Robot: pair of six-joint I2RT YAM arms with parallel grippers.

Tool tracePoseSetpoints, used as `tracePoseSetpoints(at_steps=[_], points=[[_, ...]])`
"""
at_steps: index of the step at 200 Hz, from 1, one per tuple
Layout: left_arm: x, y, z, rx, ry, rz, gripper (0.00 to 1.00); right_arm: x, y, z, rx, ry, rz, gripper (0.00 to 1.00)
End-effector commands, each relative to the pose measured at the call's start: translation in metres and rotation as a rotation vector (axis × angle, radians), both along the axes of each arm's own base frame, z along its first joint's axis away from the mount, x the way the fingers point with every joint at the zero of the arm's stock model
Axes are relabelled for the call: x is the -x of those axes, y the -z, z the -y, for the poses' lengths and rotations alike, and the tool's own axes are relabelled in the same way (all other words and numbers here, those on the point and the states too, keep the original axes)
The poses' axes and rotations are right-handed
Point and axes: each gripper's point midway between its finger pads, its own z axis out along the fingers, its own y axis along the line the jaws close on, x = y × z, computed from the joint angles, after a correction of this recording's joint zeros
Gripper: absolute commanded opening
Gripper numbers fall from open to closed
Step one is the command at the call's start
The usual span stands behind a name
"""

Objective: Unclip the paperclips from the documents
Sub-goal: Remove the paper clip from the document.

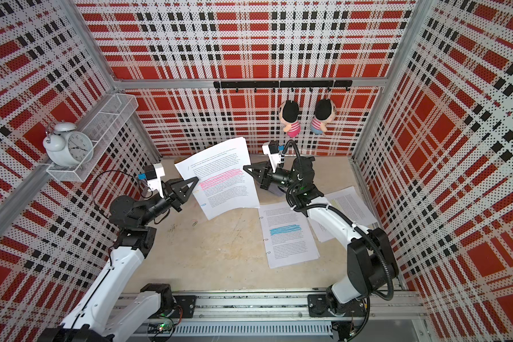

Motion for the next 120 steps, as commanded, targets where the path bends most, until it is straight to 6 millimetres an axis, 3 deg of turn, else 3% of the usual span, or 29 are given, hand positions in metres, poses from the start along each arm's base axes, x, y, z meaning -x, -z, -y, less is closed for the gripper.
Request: tracePoseSetpoints(at_steps=[1, 14, 120], points=[[0.004, -0.01, -0.004, 0.007, -0.012, 0.025, 0.09, 0.005, -0.014, 0.009, -0.011, 0.023, 0.039, 0.0], [0.004, -0.008, -0.004, 0.005, -0.012, 0.021, 0.0, 0.004, -0.014, 0.01, -0.013, 0.027, 0.035, 0.0], [-0.005, 0.002, -0.013, 0.005, -0.064, -0.022, 0.0, -0.009, -0.014, 0.043, -0.064, 0.108, -0.044, 0.0]])
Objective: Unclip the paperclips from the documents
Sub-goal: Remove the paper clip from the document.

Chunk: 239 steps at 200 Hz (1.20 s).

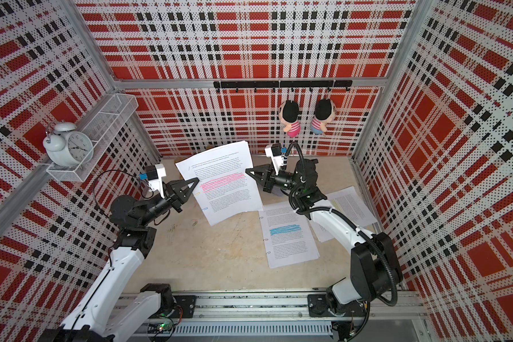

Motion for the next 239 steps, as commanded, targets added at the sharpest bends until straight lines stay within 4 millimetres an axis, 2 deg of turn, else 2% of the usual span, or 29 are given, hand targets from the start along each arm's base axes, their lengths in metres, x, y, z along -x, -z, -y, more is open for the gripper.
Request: tracePoseSetpoints(at_steps=[1, 239], points=[[-0.005, -0.006, -0.013, 0.007, -0.07, 0.021, 0.0, -0.019, -0.02, 0.032, -0.057, 0.127, 0.013, 0.0], [-0.012, 0.003, -0.024, 0.0, -0.119, -0.017, 0.0, -0.011, -0.018, 0.086, -0.094, 0.219, -0.048, 0.0]])
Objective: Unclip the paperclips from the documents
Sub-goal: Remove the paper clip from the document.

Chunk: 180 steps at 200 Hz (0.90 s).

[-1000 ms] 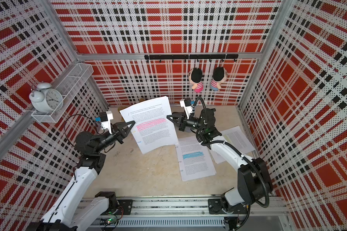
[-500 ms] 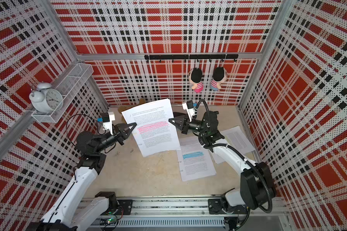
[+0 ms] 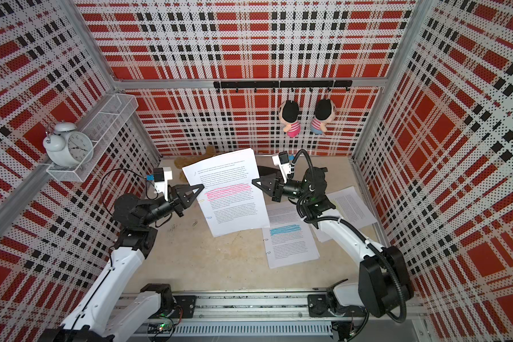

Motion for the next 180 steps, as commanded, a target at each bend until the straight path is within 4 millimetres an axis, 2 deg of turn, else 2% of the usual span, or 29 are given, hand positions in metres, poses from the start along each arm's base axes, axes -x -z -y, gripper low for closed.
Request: tracePoseSetpoints(at_steps=[1, 46, 94, 138, 180], points=[[-0.022, -0.013, -0.035, 0.029, -0.214, 0.044, 0.0, -0.044, -0.03, 0.063, -0.07, 0.3, 0.065, 0.0], [-0.024, -0.012, -0.037, 0.029, -0.224, 0.039, 0.0, -0.044, -0.029, 0.076, -0.079, 0.326, 0.06, 0.0], [-0.026, -0.011, -0.038, 0.03, -0.227, 0.032, 0.0, -0.042, -0.03, 0.078, -0.077, 0.326, 0.057, 0.0], [-0.025, -0.01, -0.037, 0.036, -0.218, 0.021, 0.12, -0.043, -0.033, 0.077, -0.085, 0.308, 0.049, 0.0], [-0.02, -0.007, -0.012, 0.032, -0.107, -0.001, 0.25, -0.037, -0.045, 0.057, -0.083, 0.209, 0.044, 0.0]])
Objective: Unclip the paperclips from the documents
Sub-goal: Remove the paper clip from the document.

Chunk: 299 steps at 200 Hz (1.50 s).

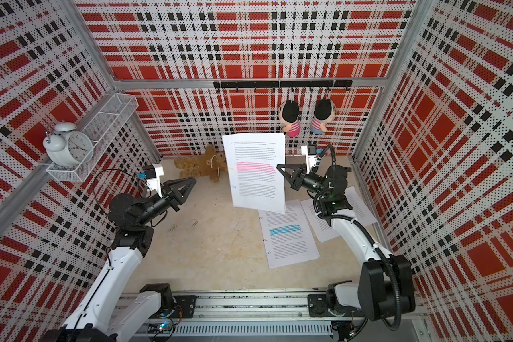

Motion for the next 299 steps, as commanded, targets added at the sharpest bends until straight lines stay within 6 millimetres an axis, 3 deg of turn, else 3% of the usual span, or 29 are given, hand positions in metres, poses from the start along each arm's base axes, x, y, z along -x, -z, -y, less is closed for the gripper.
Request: tracePoseSetpoints(at_steps=[1, 20, 52, 73, 95, 122, 151, 179, 197, 237, 270, 299], points=[[0.0, -0.007, 0.008, 0.007, 0.022, 0.014, 0.26, 0.012, -0.03, -0.015, -0.025, -0.049, 0.071, 0.0], [-0.004, -0.009, 0.009, 0.011, 0.015, 0.023, 0.25, 0.013, -0.033, -0.024, -0.004, -0.071, 0.077, 0.0], [-0.01, -0.014, 0.009, 0.016, 0.013, 0.033, 0.06, 0.013, -0.038, -0.026, -0.018, -0.079, 0.08, 0.0], [-0.015, -0.007, 0.001, 0.027, -0.029, 0.013, 0.06, 0.013, -0.039, -0.029, -0.013, -0.094, 0.068, 0.0], [-0.021, -0.003, -0.005, 0.044, -0.069, -0.016, 0.2, 0.016, -0.039, -0.039, 0.009, -0.115, 0.051, 0.0], [-0.036, -0.001, -0.015, 0.097, -0.133, -0.071, 0.42, 0.021, -0.036, -0.065, 0.058, -0.164, 0.029, 0.0], [-0.059, 0.012, -0.023, 0.21, -0.164, -0.226, 0.61, 0.02, -0.036, -0.09, 0.077, -0.202, -0.048, 0.0], [-0.084, 0.042, -0.024, 0.364, -0.115, -0.469, 0.67, 0.025, -0.053, -0.114, 0.091, -0.218, -0.072, 0.0], [-0.091, 0.05, -0.019, 0.424, -0.058, -0.521, 0.71, 0.033, -0.064, -0.129, 0.111, -0.239, -0.071, 0.0], [-0.081, 0.018, -0.007, 0.501, 0.065, -0.397, 0.84, 0.046, -0.09, -0.148, 0.081, -0.318, -0.127, 0.0], [-0.045, -0.018, 0.01, 0.653, 0.347, -0.291, 0.86, 0.054, -0.095, -0.158, 0.056, -0.382, -0.178, 0.0], [-0.036, -0.022, 0.018, 0.715, 0.471, -0.297, 0.84, 0.054, -0.094, -0.16, 0.057, -0.391, -0.183, 0.0]])
